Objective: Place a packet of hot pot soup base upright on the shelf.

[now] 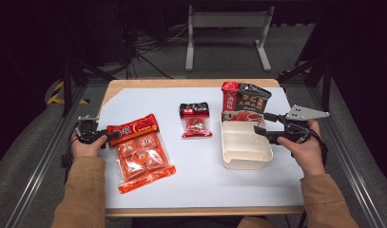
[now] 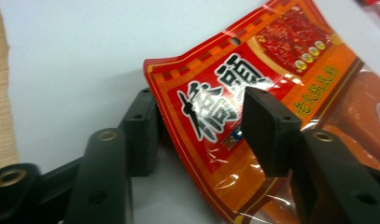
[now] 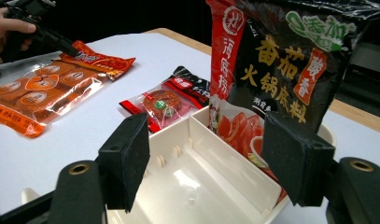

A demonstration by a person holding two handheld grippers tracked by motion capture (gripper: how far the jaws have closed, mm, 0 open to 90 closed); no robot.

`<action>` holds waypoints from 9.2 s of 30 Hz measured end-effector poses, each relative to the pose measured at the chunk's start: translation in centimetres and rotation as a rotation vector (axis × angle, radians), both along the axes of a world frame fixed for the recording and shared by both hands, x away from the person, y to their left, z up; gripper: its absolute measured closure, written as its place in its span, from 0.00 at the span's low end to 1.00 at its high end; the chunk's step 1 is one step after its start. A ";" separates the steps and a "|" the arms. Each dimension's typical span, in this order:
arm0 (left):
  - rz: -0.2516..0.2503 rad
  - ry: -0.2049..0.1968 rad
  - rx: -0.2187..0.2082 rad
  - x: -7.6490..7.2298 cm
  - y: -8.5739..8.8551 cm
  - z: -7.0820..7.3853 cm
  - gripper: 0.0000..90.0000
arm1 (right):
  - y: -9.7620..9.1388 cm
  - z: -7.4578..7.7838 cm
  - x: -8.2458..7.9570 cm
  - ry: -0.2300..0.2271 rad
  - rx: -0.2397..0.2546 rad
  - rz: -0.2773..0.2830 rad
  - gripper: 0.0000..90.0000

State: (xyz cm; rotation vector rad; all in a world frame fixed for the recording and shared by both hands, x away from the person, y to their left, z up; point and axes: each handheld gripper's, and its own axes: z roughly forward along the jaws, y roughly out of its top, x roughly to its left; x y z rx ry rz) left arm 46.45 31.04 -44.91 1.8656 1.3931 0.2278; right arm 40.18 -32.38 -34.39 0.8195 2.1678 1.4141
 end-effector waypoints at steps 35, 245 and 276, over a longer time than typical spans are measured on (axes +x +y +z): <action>-0.038 -0.075 -0.017 -0.2 -1.2 0.2 1.00 | 0.5 0.1 -0.2 0.015 0.024 0.051 0.45; -0.501 -0.678 -0.287 -11.2 -12.5 16.9 0.50 | 14.9 4.6 -2.7 0.113 -0.129 0.503 0.78; -0.416 -0.588 -0.218 -8.5 -11.2 14.4 0.45 | 9.2 10.4 -1.2 0.067 -0.114 0.360 0.78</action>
